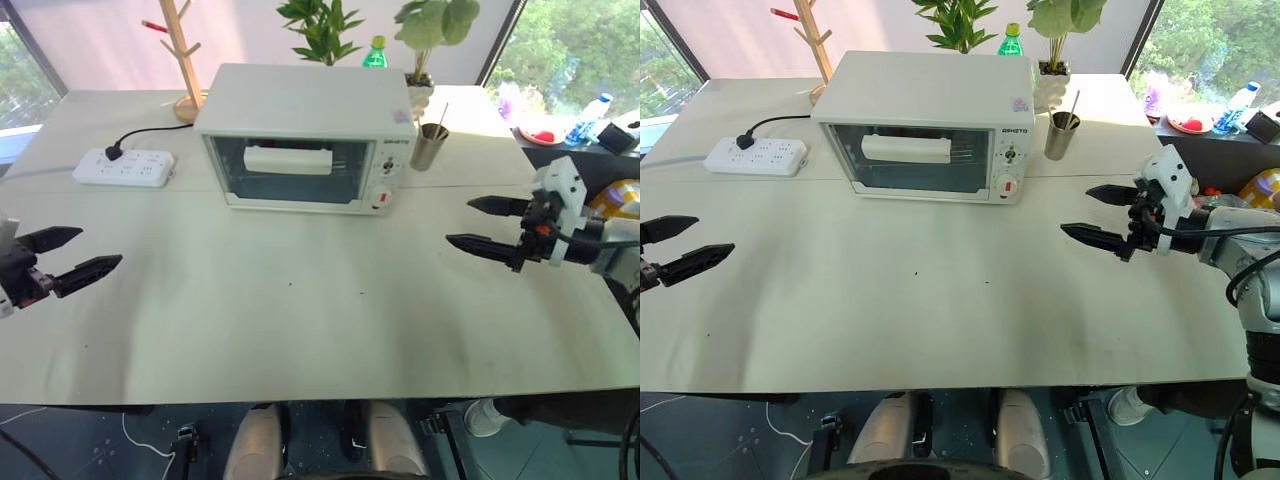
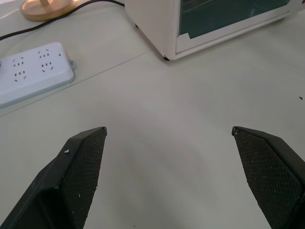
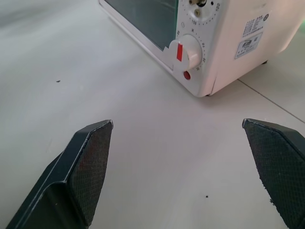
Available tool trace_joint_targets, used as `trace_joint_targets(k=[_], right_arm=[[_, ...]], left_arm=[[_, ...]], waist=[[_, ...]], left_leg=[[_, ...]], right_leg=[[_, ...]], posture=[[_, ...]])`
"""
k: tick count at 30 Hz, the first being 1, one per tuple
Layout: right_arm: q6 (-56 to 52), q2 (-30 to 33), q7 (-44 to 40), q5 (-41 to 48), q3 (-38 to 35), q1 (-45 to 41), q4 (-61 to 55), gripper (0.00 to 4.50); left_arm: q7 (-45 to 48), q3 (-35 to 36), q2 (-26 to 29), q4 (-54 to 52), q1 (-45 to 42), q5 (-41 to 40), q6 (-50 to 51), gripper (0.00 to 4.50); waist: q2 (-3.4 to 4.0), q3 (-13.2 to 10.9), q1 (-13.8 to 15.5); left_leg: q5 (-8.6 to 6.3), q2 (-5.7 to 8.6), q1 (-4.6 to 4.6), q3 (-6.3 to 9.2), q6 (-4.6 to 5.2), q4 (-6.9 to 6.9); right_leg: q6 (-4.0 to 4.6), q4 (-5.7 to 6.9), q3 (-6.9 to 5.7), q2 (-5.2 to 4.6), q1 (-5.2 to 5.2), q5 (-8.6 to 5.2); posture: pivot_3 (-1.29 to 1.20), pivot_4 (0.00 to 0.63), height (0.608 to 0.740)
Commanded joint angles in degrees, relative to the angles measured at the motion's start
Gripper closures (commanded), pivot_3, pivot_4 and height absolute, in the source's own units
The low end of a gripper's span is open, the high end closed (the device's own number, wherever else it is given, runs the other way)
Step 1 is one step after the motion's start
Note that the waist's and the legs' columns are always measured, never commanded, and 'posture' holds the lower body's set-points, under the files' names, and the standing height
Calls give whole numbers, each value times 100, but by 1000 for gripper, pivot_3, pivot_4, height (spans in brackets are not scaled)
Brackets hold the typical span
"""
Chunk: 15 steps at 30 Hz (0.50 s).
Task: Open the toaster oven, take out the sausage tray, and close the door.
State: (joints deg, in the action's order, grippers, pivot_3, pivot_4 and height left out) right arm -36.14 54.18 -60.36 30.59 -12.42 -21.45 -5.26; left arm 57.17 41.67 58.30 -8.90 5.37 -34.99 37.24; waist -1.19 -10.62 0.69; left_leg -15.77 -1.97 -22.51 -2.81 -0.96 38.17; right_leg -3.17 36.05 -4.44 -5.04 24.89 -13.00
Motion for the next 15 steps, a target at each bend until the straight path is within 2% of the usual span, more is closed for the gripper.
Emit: trace_joint_targets(k=[1,11,15], right_arm=[[103,-19,66,11,-62,-142,-124,32],[-167,-47,352,76,-35,-167,-349,32],[-489,-280,643,256,93,-516,-661,32]], left_arm=[[-80,179,-20,-151,11,52,-118,28],[-23,201,-42,-167,-168,-447,308,28],[-118,-52,0,-484,-608,-843,579,28]], waist=[[0,0,-1],[1,-1,-2],[1,-1,-3]], left_leg=[[0,0,0,0,0,0],[0,0,0,0,0,0],[0,0,0,0,0,1]], right_leg=[[0,0,0,0,0,0],[0,1,0,1,0,0],[0,2,1,1,0,1]], posture=[[0,150,717],[0,150,717],[0,150,717]])
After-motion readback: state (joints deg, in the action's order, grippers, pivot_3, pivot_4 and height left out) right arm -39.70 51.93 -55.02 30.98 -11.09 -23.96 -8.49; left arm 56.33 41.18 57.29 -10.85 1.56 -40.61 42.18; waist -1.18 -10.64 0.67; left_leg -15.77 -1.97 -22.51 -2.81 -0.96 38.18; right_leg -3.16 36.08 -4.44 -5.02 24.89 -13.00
